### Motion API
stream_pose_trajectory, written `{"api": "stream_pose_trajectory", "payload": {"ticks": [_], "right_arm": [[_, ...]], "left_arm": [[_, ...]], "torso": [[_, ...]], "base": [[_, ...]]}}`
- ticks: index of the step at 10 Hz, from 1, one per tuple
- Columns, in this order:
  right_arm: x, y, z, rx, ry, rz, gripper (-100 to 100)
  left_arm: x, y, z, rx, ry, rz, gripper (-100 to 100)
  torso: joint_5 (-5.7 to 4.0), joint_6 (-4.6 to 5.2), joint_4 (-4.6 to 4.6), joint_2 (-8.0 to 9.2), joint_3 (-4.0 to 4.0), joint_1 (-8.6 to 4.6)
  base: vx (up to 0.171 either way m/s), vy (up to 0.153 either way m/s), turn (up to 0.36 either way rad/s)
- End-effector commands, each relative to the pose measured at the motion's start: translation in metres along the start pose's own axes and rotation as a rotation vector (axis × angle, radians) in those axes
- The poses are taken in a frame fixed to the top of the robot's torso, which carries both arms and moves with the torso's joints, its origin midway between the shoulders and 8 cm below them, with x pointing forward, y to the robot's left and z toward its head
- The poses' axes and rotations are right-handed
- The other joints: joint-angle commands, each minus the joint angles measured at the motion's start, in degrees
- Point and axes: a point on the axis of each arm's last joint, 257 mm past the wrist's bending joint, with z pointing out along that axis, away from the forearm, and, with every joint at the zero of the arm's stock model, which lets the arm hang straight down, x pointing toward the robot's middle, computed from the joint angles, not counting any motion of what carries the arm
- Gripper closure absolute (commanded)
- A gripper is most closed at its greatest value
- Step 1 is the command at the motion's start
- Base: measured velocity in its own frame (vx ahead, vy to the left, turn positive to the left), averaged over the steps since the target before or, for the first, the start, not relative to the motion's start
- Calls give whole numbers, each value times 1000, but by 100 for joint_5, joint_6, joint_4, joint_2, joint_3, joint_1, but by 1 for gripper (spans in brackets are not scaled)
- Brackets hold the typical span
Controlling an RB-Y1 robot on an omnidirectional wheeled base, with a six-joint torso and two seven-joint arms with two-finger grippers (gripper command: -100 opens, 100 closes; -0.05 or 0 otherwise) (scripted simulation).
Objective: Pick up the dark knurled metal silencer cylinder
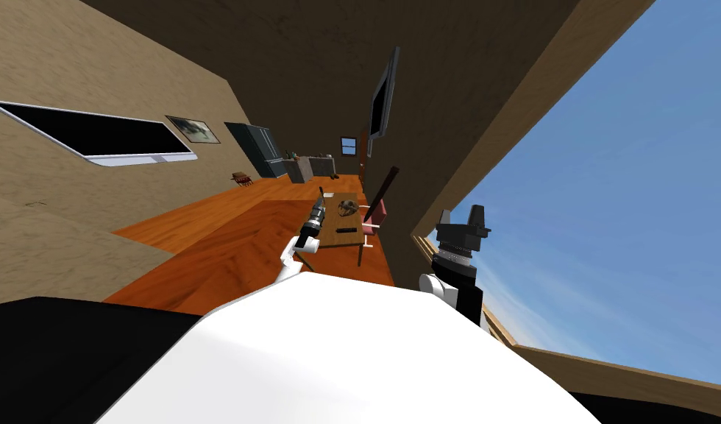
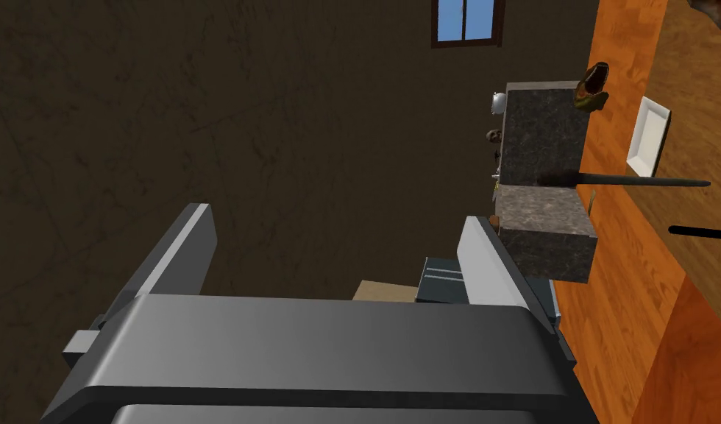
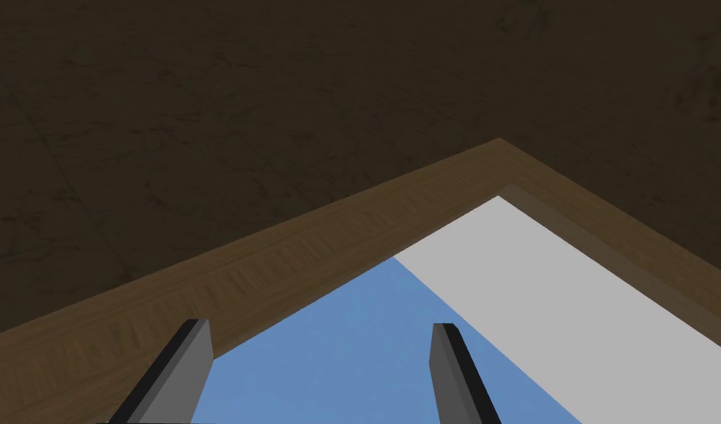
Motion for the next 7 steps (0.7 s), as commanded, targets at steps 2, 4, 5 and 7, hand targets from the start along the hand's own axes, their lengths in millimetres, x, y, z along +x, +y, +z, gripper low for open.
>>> {"api": "stream_pose_trajectory", "payload": {"ticks": [2,4,5,7], "right_arm": [[0,0,0,0,0,0,0],[0,0,0,0,0,0,0],[0,0,0,0,0,0,0],[0,0,0,0,0,0,0]], "left_arm": [[-3,25,11,-65,-8,-9,-100],[-5,45,19,-120,-16,-18,-100],[-7,54,29,-154,-24,-30,-100],[-9,74,35,-212,-32,-44,-100]], "torso": [[-2,2,1,1,1,-9],[-2,2,0,-2,-1,-11],[-1,-1,0,0,0,-6],[-1,-1,0,0,0,-3]], "base": [[-21,-74,-37],[-15,-69,-44],[-22,-70,-44],[-10,-56,-38]]}}
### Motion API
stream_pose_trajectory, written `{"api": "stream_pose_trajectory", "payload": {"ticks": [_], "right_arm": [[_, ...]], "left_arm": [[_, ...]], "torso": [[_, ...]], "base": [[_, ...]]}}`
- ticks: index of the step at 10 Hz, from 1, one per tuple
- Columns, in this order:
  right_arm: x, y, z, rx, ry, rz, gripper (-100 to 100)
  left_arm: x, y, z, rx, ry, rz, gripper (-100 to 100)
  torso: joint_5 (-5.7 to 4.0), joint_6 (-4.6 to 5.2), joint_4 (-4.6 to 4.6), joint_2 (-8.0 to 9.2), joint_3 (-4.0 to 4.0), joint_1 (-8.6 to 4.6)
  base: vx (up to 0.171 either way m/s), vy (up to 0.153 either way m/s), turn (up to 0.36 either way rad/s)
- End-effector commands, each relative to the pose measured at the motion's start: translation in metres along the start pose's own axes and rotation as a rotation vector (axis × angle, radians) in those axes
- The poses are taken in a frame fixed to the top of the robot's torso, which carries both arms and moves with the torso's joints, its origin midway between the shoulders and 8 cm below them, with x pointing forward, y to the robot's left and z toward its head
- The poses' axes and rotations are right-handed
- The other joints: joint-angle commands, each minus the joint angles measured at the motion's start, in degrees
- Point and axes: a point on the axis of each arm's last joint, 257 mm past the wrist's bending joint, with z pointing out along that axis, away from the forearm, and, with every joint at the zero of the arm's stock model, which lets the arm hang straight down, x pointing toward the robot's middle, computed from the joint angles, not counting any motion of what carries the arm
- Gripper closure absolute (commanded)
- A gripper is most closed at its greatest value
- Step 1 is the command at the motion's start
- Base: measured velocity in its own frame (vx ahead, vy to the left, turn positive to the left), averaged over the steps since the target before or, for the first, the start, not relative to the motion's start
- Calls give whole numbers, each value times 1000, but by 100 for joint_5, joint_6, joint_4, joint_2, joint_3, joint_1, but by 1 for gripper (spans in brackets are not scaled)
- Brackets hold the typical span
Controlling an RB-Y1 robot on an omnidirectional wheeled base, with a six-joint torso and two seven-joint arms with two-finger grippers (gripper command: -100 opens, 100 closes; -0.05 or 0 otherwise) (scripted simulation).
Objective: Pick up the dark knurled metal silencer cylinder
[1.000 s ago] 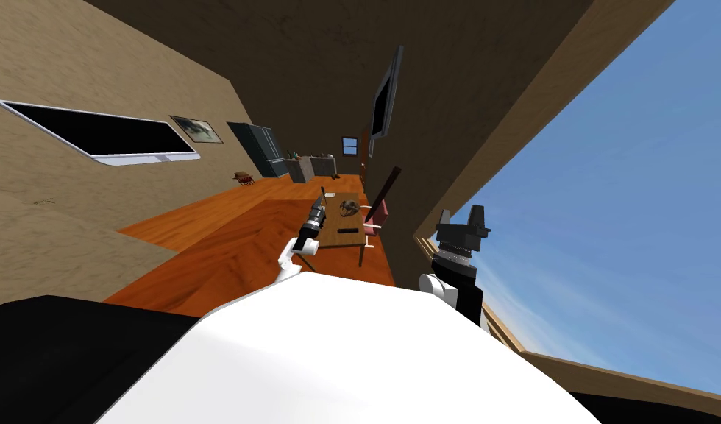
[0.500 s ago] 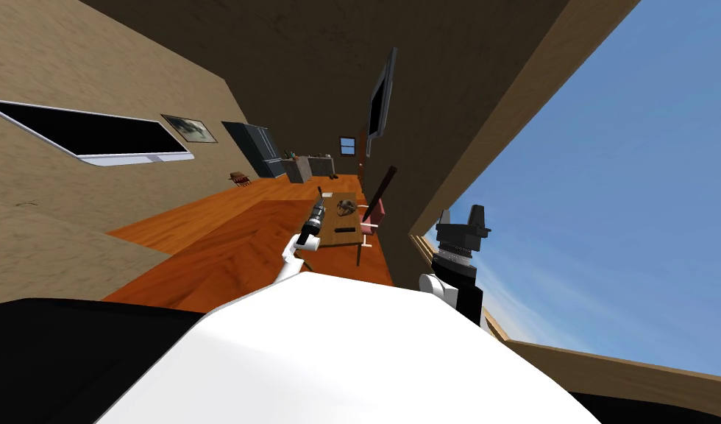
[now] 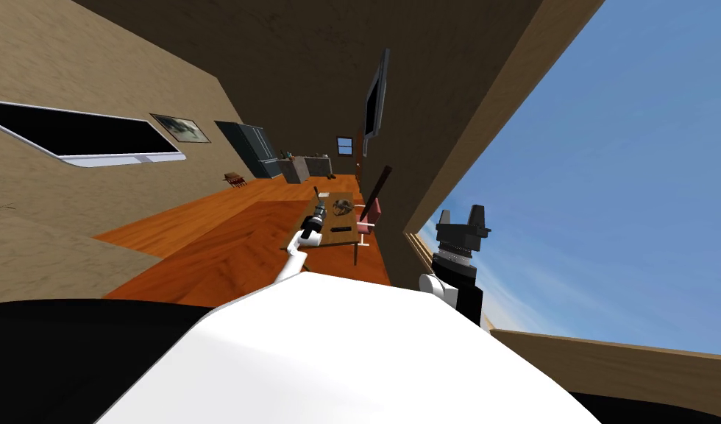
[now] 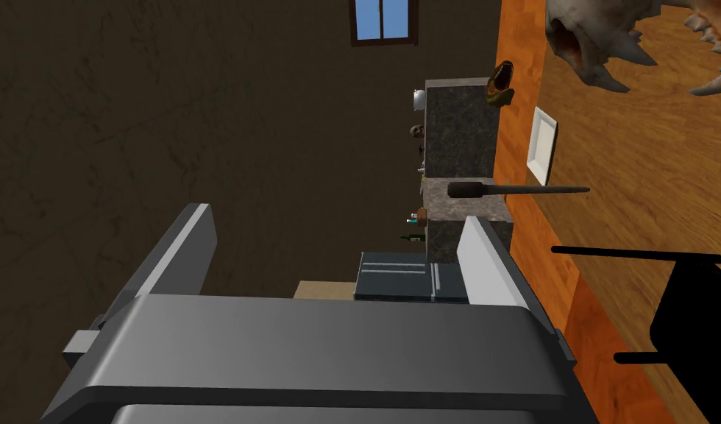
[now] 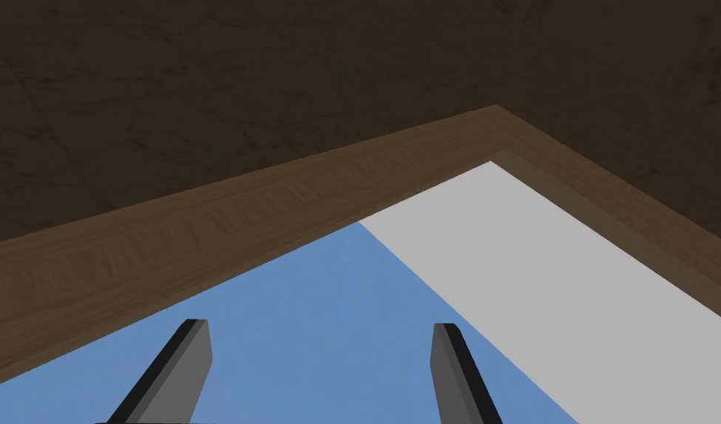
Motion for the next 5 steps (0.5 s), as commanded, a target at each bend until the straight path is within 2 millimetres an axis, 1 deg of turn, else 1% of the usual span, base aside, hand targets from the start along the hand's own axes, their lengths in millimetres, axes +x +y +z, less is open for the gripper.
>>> {"api": "stream_pose_trajectory", "payload": {"ticks": [1,2,3,4,5], "right_arm": [[0,0,0,0,0,0,0],[0,0,0,0,0,0,0],[0,0,0,0,0,0,0],[0,0,0,0,0,0,0],[0,0,0,0,0,0,0]], "left_arm": [[0,19,4,-48,-4,-8,-100],[-2,28,14,-86,-12,-23,-100],[-2,39,13,-109,-12,-23,-100],[-2,45,22,-144,-19,-41,-100],[-2,58,20,-169,-19,-41,-100]], "torso": [[0,0,0,0,0,0],[1,-1,-1,-3,-2,3],[0,0,-1,-5,-3,0],[1,-2,-1,-3,-2,4],[0,0,-1,-4,-2,0]], "base": [[1,-46,-25],[5,-59,-46],[2,-47,-25],[2,-55,-41],[3,-44,-23]]}}
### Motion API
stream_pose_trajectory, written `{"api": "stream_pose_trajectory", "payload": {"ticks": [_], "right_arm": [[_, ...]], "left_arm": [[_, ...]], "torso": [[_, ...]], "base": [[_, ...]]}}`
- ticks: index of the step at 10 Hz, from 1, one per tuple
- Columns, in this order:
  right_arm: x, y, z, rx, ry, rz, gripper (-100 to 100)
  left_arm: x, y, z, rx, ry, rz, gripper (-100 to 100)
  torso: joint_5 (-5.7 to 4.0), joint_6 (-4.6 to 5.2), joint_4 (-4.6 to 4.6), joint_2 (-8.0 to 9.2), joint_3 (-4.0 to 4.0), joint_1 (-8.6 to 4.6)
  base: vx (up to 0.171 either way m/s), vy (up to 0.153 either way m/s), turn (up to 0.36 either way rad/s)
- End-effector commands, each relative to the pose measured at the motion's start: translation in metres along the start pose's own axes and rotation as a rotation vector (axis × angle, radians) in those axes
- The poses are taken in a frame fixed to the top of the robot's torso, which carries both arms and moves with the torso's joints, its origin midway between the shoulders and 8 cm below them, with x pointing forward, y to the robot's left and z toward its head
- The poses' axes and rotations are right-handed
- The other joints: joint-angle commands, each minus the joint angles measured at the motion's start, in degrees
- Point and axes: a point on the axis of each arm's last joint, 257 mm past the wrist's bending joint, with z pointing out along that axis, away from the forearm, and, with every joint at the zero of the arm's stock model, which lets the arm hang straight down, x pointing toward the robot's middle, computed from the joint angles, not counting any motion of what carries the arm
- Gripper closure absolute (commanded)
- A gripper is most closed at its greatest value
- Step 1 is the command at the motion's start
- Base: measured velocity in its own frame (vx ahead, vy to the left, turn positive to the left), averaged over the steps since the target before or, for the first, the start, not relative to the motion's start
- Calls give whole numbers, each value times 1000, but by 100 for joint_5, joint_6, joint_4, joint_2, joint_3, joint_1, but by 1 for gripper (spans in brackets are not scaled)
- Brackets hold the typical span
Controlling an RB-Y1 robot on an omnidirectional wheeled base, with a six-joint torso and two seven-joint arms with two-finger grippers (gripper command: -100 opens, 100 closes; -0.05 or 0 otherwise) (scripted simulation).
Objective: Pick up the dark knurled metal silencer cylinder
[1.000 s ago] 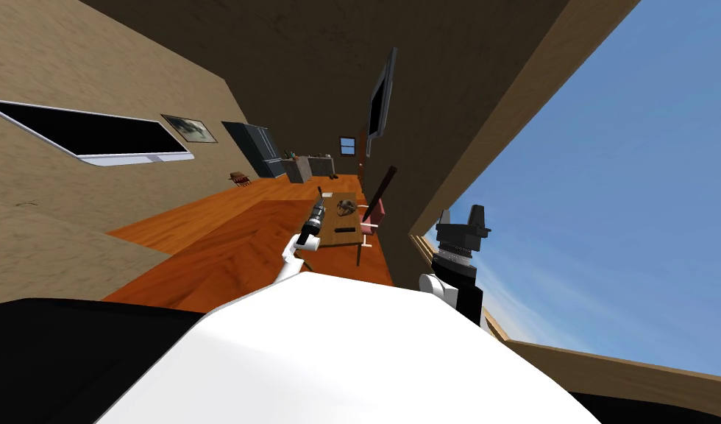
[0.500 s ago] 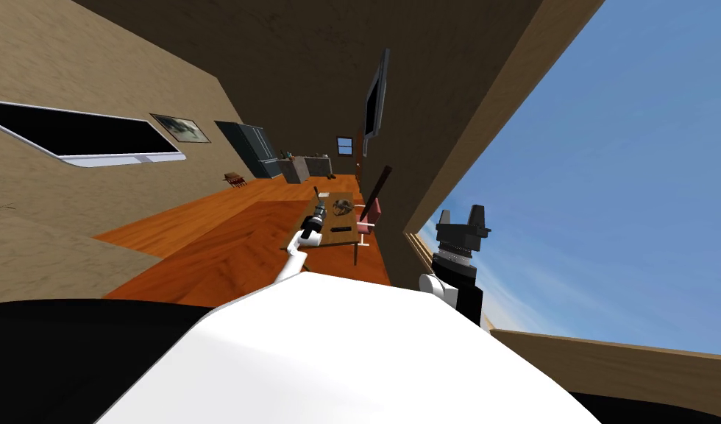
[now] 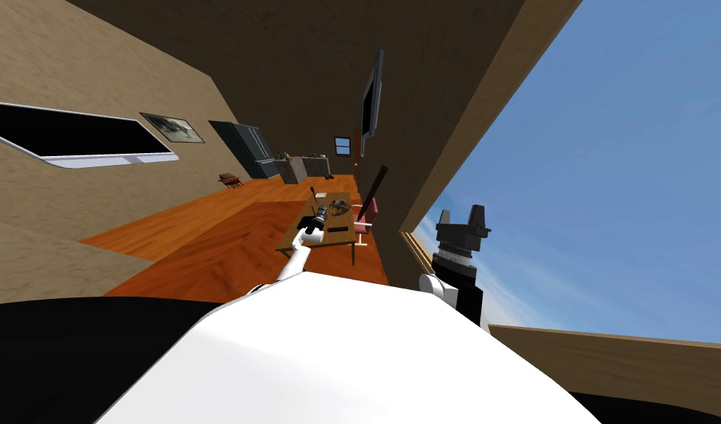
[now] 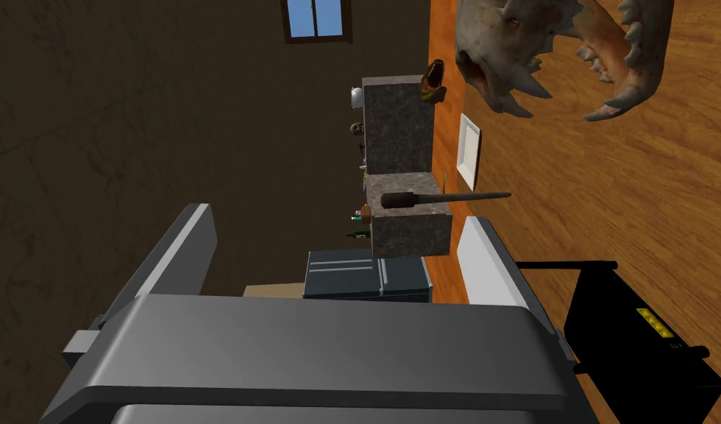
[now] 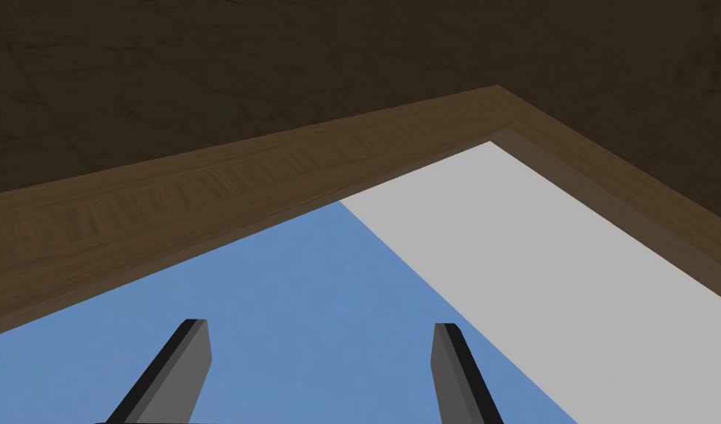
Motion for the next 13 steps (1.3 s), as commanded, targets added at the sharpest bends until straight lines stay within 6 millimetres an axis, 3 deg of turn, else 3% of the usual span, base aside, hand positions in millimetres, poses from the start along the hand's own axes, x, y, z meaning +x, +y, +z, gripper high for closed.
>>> {"api": "stream_pose_trajectory", "payload": {"ticks": [1,8,9,13], "right_arm": [[0,0,0,0,0,0,0],[0,0,0,0,0,0,0],[0,0,0,0,0,0,0],[0,0,0,0,0,0,0]], "left_arm": [[-2,14,10,-57,-7,-22,-100],[1,85,24,-280,-27,-84,-100],[1,85,24,-280,-27,-84,-100],[5,117,27,-402,-38,-126,-100]], "torso": [[0,0,0,0,0,0],[2,0,-1,-6,-3,10],[2,-2,-1,-5,-3,11],[2,-1,-1,-7,-4,12]], "base": [[8,-41,-43],[18,-28,-26],[10,-10,7],[24,-11,-21]]}}
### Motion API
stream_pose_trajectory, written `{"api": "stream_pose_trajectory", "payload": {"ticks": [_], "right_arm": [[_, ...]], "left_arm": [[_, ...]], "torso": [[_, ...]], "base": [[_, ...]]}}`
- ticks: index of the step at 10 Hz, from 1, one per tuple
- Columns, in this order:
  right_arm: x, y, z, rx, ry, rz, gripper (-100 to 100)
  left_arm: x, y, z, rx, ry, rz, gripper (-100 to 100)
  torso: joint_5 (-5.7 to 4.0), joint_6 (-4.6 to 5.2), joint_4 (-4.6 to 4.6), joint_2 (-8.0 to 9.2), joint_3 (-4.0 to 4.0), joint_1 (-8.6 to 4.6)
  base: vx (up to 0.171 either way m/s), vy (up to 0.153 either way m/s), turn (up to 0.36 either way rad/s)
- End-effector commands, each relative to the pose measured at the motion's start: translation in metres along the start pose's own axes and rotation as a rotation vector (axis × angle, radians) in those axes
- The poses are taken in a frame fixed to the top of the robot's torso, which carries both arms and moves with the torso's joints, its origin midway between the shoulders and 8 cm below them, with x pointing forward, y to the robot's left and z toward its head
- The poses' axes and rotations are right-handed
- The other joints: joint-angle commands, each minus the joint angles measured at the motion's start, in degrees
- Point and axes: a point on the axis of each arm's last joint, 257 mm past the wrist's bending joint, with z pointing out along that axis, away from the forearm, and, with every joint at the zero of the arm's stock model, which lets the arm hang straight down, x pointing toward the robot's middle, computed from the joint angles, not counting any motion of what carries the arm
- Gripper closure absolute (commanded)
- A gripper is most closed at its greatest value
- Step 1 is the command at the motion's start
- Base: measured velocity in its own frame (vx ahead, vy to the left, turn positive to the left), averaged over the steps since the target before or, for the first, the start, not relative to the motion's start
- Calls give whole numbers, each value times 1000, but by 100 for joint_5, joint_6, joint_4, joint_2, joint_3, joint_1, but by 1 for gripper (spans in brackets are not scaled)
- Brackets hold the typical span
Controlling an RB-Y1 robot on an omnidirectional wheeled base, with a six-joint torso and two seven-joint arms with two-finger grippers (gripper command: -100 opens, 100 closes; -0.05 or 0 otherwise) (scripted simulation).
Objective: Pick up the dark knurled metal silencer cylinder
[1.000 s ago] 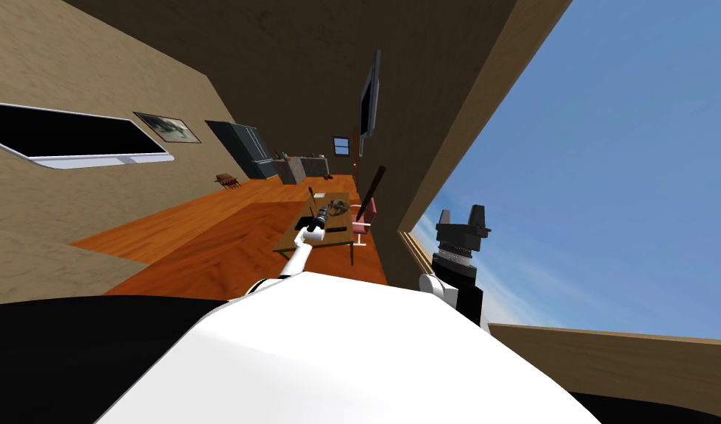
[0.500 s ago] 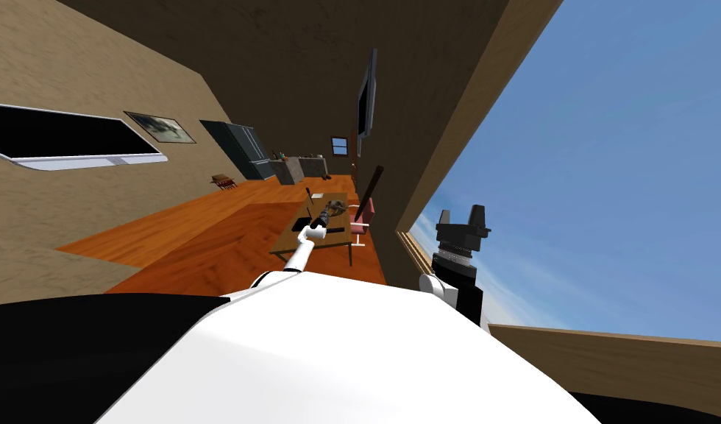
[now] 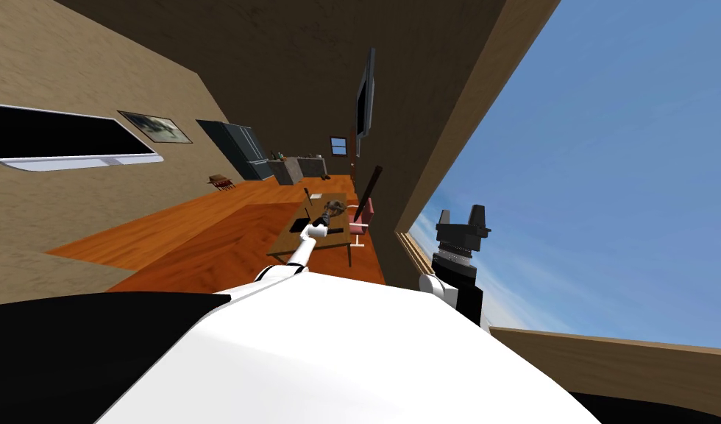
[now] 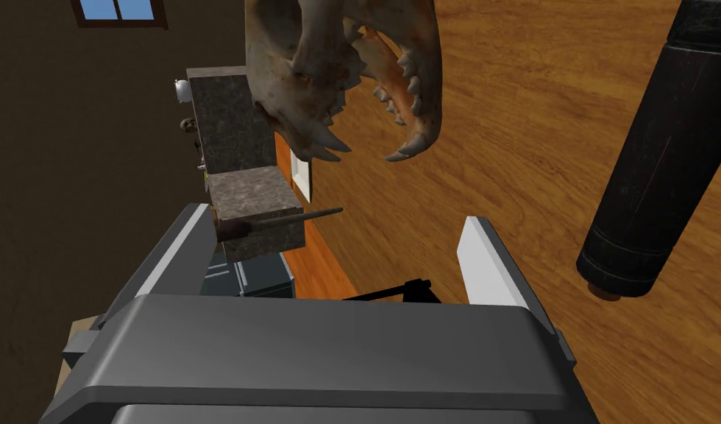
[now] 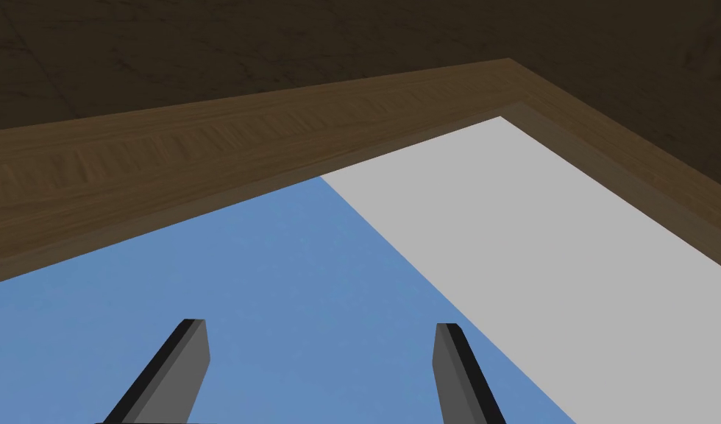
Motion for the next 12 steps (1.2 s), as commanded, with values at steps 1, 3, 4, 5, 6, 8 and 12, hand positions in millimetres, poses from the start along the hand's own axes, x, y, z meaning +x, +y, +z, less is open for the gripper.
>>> {"api": "stream_pose_trajectory", "payload": {"ticks": [1,3,4,5,6,8,12], "right_arm": [[0,0,0,0,0,0,0],[0,0,0,0,0,0,0],[0,0,0,0,0,0,0],[0,0,0,0,0,0,0],[0,0,0,0,0,0,0],[0,0,0,0,0,0,0],[0,0,0,0,0,0,0]], "left_arm": [[0,12,3,-28,-3,-3,-100],[0,30,8,-96,-10,-24,-100],[0,30,8,-96,-10,-24,-100],[2,35,11,-137,-13,-44,-100],[0,49,11,-164,-18,-44,-100],[0,67,13,-231,-25,-64,-100],[2,113,9,-404,-49,-119,-100]], "torso": [[0,0,0,0,0,0],[1,1,1,0,1,4],[1,-1,0,0,0,4],[1,-1,1,4,2,5],[1,0,1,-1,0,6],[1,0,-1,-4,-2,5],[2,-1,-1,-6,-3,8]], "base": [[13,-4,0],[27,-1,-17],[12,0,0],[29,3,-16],[31,2,-14],[37,3,-12],[51,14,-12]]}}
